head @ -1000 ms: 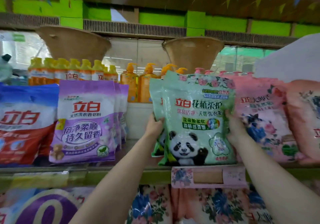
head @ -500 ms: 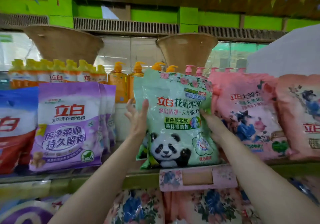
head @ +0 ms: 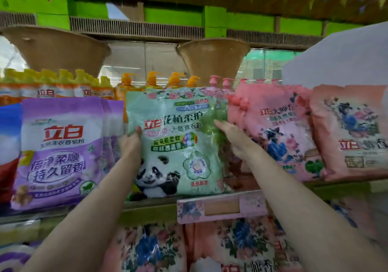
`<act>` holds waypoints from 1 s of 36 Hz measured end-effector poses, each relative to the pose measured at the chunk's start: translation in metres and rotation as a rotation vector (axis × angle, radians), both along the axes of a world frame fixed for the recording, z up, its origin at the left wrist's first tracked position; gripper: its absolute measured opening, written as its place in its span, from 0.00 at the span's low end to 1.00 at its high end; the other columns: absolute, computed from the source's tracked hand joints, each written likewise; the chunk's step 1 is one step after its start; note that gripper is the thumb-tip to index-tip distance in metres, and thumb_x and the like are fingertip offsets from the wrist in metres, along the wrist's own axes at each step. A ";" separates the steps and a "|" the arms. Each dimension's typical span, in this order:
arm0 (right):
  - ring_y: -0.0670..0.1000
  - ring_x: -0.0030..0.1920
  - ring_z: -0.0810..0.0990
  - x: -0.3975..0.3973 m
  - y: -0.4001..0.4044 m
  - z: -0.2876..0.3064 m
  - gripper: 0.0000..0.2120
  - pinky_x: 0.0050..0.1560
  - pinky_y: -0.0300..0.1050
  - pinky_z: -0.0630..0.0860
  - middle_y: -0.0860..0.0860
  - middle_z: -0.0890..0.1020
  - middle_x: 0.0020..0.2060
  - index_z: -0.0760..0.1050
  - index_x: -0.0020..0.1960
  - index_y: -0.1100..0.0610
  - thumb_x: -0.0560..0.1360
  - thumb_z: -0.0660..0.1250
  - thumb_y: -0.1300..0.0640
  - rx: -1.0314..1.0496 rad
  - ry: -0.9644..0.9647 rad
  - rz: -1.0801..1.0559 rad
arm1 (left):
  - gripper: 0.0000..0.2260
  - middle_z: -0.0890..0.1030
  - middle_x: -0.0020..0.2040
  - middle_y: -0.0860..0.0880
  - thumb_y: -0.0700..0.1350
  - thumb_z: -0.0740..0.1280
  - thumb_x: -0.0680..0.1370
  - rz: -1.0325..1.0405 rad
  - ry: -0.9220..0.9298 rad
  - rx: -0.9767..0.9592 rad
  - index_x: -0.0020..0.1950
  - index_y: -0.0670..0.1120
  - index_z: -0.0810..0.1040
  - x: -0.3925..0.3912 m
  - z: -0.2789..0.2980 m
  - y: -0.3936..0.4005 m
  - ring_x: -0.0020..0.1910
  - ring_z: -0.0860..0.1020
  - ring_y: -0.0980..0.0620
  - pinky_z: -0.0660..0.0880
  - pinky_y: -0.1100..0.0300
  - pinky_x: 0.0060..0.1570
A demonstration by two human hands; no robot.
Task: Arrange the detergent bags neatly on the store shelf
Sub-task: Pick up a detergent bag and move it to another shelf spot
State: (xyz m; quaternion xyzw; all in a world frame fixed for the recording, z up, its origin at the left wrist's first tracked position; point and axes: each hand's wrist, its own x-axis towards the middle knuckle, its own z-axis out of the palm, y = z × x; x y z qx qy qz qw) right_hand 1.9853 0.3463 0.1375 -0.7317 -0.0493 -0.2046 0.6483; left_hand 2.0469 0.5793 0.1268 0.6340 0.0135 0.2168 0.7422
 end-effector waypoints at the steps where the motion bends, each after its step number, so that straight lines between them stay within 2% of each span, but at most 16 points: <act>1: 0.43 0.48 0.77 0.004 -0.009 0.000 0.11 0.48 0.38 0.74 0.41 0.83 0.41 0.80 0.50 0.52 0.76 0.63 0.48 0.080 -0.008 -0.056 | 0.22 0.73 0.67 0.40 0.50 0.63 0.80 0.002 -0.003 0.018 0.69 0.38 0.70 0.001 0.000 0.003 0.64 0.72 0.43 0.68 0.55 0.59; 3: 0.47 0.39 0.80 0.001 -0.024 -0.003 0.11 0.37 0.38 0.76 0.43 0.83 0.28 0.79 0.40 0.55 0.78 0.60 0.56 0.174 -0.025 -0.172 | 0.22 0.75 0.64 0.40 0.50 0.62 0.80 0.027 0.014 0.055 0.69 0.37 0.70 0.000 0.000 0.007 0.63 0.73 0.43 0.69 0.56 0.56; 4: 0.51 0.43 0.81 -0.003 -0.027 -0.005 0.11 0.41 0.41 0.77 0.43 0.83 0.30 0.78 0.42 0.56 0.79 0.59 0.60 0.145 -0.028 -0.234 | 0.22 0.76 0.58 0.41 0.51 0.62 0.80 0.028 0.021 0.061 0.69 0.38 0.69 0.001 0.000 0.007 0.59 0.74 0.44 0.70 0.56 0.52; 6: 0.58 0.55 0.77 -0.003 -0.033 -0.013 0.11 0.53 0.50 0.75 0.52 0.84 0.46 0.77 0.55 0.62 0.79 0.57 0.63 0.054 -0.026 -0.330 | 0.22 0.76 0.47 0.47 0.51 0.62 0.80 0.024 0.035 0.033 0.70 0.41 0.68 0.001 0.000 0.006 0.47 0.75 0.47 0.71 0.60 0.43; 8: 0.58 0.54 0.76 0.000 -0.030 -0.020 0.13 0.49 0.49 0.75 0.58 0.78 0.50 0.74 0.62 0.65 0.79 0.58 0.66 0.008 0.004 -0.338 | 0.23 0.77 0.54 0.45 0.51 0.62 0.79 0.034 0.036 0.015 0.71 0.43 0.67 -0.001 0.000 0.006 0.53 0.75 0.45 0.73 0.56 0.53; 11: 0.57 0.51 0.78 0.017 -0.029 -0.032 0.13 0.49 0.48 0.76 0.56 0.81 0.47 0.74 0.60 0.66 0.77 0.63 0.63 -0.011 0.054 -0.292 | 0.24 0.71 0.68 0.41 0.52 0.61 0.80 0.032 0.052 0.001 0.73 0.42 0.65 -0.005 -0.001 0.006 0.67 0.69 0.42 0.64 0.52 0.68; 14: 0.56 0.47 0.76 0.027 -0.020 -0.036 0.17 0.37 0.38 0.73 0.55 0.78 0.48 0.70 0.63 0.64 0.77 0.64 0.57 -0.050 0.117 -0.326 | 0.25 0.72 0.68 0.42 0.52 0.62 0.79 0.035 0.071 -0.058 0.70 0.38 0.67 -0.008 0.000 0.004 0.67 0.69 0.41 0.65 0.53 0.68; 17: 0.58 0.55 0.76 0.036 -0.018 -0.034 0.16 0.43 0.37 0.66 0.57 0.77 0.54 0.70 0.63 0.63 0.78 0.64 0.57 -0.128 0.152 -0.382 | 0.23 0.73 0.67 0.40 0.52 0.62 0.79 0.016 0.098 -0.130 0.68 0.36 0.69 -0.009 0.001 -0.002 0.66 0.71 0.41 0.66 0.53 0.65; 20: 0.55 0.49 0.75 0.050 -0.023 -0.030 0.10 0.50 0.47 0.72 0.59 0.79 0.50 0.75 0.55 0.65 0.77 0.61 0.63 -0.200 0.150 -0.524 | 0.21 0.75 0.65 0.41 0.52 0.63 0.79 -0.010 0.088 -0.200 0.66 0.39 0.73 -0.011 0.002 -0.016 0.63 0.74 0.41 0.70 0.51 0.65; 24: 0.53 0.48 0.71 0.058 -0.032 -0.029 0.14 0.51 0.45 0.71 0.53 0.73 0.44 0.66 0.37 0.49 0.80 0.54 0.60 -0.002 0.143 -0.451 | 0.18 0.79 0.57 0.37 0.51 0.62 0.80 -0.058 0.079 -0.240 0.61 0.39 0.76 -0.015 0.006 -0.038 0.56 0.78 0.39 0.74 0.49 0.53; 26: 0.53 0.41 0.73 0.056 -0.041 -0.031 0.14 0.44 0.42 0.71 0.52 0.74 0.35 0.67 0.35 0.53 0.79 0.56 0.62 0.165 0.082 -0.382 | 0.20 0.78 0.58 0.40 0.53 0.60 0.80 -0.081 0.094 -0.207 0.64 0.39 0.74 -0.013 0.003 -0.046 0.57 0.76 0.42 0.72 0.52 0.55; 28: 0.55 0.38 0.76 0.049 -0.046 -0.033 0.13 0.44 0.45 0.74 0.52 0.79 0.33 0.75 0.39 0.59 0.78 0.59 0.54 0.216 -0.013 -0.331 | 0.22 0.76 0.62 0.42 0.54 0.59 0.80 -0.089 0.090 -0.159 0.66 0.40 0.72 -0.009 0.000 -0.046 0.62 0.74 0.42 0.70 0.53 0.60; 30: 0.54 0.44 0.80 0.037 -0.044 -0.033 0.25 0.51 0.48 0.76 0.51 0.83 0.41 0.79 0.46 0.56 0.75 0.57 0.35 0.224 -0.054 -0.294 | 0.22 0.75 0.64 0.43 0.55 0.58 0.81 -0.130 0.086 -0.089 0.67 0.41 0.71 0.000 -0.001 -0.042 0.63 0.73 0.43 0.69 0.54 0.60; 32: 0.52 0.57 0.79 0.025 -0.038 -0.031 0.32 0.64 0.55 0.70 0.49 0.81 0.56 0.78 0.56 0.50 0.70 0.55 0.26 0.167 -0.077 -0.155 | 0.23 0.75 0.63 0.43 0.56 0.58 0.80 -0.166 0.079 0.002 0.68 0.41 0.70 0.003 0.000 -0.038 0.61 0.73 0.44 0.69 0.55 0.58; 34: 0.51 0.63 0.74 0.013 -0.025 -0.029 0.29 0.70 0.57 0.64 0.47 0.77 0.62 0.75 0.60 0.46 0.68 0.60 0.28 0.022 -0.037 -0.067 | 0.24 0.76 0.59 0.45 0.56 0.60 0.79 -0.216 0.060 0.063 0.67 0.40 0.70 0.006 0.000 -0.033 0.52 0.74 0.48 0.70 0.58 0.52; 36: 0.49 0.54 0.79 0.014 -0.020 -0.032 0.19 0.61 0.48 0.72 0.49 0.81 0.54 0.77 0.57 0.52 0.72 0.67 0.42 -0.030 -0.030 -0.037 | 0.23 0.77 0.53 0.48 0.56 0.63 0.78 -0.294 0.055 0.094 0.65 0.39 0.72 0.007 0.000 -0.030 0.44 0.75 0.53 0.72 0.61 0.44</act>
